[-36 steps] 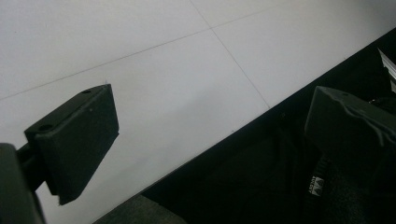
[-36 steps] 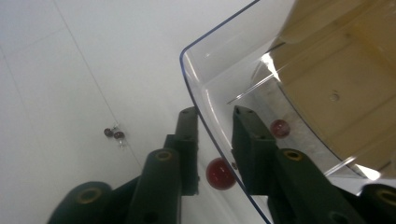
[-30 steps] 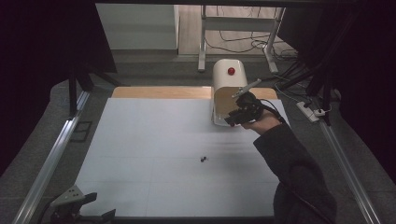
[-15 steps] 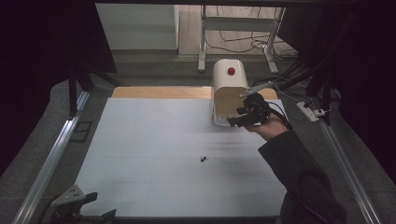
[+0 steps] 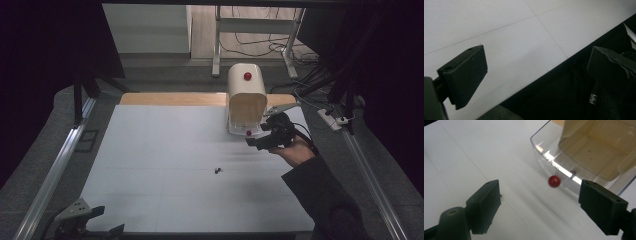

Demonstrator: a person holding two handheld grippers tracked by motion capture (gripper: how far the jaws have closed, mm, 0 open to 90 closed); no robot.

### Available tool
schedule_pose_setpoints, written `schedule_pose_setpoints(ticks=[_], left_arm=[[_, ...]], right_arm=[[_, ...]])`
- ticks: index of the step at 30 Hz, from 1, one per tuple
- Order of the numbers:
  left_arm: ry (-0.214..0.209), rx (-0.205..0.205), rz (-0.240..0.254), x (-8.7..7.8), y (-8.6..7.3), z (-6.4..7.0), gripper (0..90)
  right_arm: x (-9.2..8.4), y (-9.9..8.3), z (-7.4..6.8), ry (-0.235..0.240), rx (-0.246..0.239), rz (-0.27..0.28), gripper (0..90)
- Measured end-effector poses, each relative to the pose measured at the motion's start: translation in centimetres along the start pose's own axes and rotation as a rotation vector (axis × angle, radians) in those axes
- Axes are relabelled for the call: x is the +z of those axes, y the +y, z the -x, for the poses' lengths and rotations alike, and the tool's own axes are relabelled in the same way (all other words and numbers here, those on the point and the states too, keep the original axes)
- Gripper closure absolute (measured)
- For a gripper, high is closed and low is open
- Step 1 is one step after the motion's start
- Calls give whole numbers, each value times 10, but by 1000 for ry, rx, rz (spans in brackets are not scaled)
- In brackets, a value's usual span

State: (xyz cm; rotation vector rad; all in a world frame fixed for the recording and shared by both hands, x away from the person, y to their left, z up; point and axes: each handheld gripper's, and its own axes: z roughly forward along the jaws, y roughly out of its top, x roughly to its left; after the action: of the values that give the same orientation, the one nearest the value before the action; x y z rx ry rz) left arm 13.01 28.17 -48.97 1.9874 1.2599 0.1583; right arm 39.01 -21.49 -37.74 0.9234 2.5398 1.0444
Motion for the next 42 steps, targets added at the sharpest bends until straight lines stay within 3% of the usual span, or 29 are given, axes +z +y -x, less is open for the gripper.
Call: schedule_pose_setpoints(ticks=[12, 18, 26, 35, 42], left_arm=[[-10, 9, 5, 0, 0, 0, 29], [-11, 11, 7, 0, 0, 0, 29], [-9, 9, 5, 0, 0, 0, 29], [-9, 11, 6, 0, 0, 1, 29], [-9, 15, 6, 0, 0, 1, 28]], right_arm=[[-5, -33, -17, -15, 14, 33, 55], [-6, -44, -24, -27, 23, 29, 41], [-7, -62, -32, -8, 62, 32, 9], [-11, -80, -44, -32, 59, 65, 0], [-13, -99, -50, -37, 72, 54, 0]])
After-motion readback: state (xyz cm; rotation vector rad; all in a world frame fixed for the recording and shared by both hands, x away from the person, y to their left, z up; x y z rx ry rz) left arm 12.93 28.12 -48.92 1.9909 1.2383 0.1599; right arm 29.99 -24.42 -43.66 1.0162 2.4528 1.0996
